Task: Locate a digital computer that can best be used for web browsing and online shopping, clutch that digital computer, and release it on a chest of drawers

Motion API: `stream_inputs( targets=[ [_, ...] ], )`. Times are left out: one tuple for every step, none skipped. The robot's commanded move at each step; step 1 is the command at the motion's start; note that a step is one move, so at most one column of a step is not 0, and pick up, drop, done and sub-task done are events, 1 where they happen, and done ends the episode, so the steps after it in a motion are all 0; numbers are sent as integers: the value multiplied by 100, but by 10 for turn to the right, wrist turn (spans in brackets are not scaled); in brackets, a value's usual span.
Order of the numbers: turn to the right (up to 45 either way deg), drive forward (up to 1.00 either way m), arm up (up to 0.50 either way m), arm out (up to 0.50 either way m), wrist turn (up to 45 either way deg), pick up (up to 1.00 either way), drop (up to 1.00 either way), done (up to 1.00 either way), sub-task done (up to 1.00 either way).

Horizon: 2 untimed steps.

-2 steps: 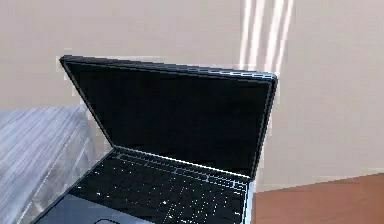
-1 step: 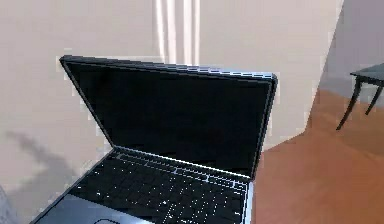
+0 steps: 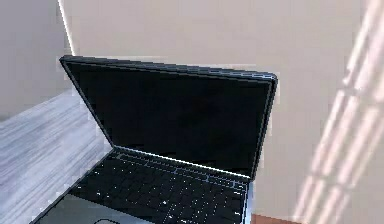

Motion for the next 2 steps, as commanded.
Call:
stream_inputs(
  targets=[
    [-300,0,0,0,0,0,0,0,0],
    [450,0,0,0,0,0,0,0,0]
  ],
)
